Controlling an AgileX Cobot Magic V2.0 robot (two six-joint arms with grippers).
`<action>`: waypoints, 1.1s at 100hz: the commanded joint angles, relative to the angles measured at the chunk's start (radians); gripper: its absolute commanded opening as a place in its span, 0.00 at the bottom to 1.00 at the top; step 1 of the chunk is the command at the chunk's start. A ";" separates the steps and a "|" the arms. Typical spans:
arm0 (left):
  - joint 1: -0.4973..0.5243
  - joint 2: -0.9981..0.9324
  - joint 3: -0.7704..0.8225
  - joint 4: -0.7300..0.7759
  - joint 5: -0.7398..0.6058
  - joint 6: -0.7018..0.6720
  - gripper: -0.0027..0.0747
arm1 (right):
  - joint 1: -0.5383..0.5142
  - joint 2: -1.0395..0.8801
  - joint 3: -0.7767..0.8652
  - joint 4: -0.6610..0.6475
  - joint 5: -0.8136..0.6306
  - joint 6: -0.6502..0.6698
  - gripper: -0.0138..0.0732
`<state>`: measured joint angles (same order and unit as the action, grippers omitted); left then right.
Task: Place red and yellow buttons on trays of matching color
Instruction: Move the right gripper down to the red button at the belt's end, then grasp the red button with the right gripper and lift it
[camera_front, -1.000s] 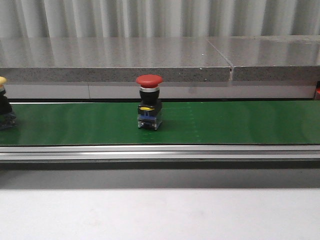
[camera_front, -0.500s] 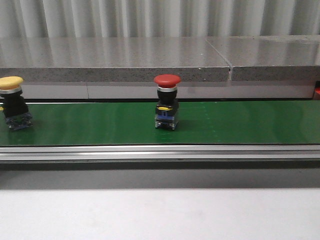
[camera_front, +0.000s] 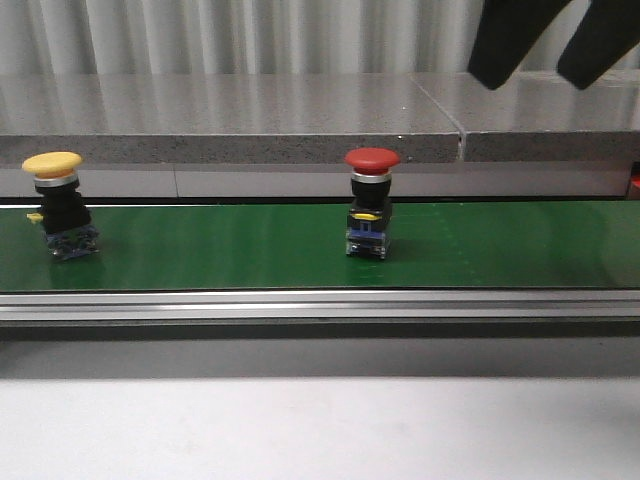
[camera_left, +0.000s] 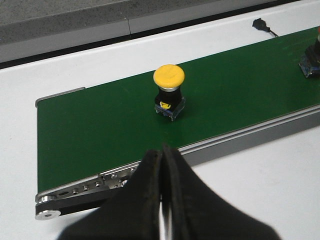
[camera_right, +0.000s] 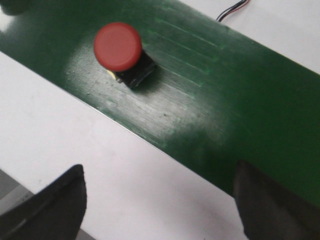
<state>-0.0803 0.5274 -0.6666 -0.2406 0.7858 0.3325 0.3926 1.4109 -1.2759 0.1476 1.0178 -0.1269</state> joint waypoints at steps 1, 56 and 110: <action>-0.008 0.002 -0.027 -0.025 -0.064 -0.003 0.01 | 0.014 0.036 -0.081 0.004 0.006 -0.010 0.85; -0.008 0.002 -0.027 -0.025 -0.064 -0.003 0.01 | 0.014 0.326 -0.296 0.031 0.119 -0.025 0.85; -0.008 0.002 -0.027 -0.025 -0.064 -0.003 0.01 | -0.034 0.356 -0.307 -0.003 0.073 -0.027 0.38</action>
<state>-0.0803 0.5274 -0.6666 -0.2406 0.7858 0.3325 0.3788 1.8178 -1.5488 0.1469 1.1074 -0.1393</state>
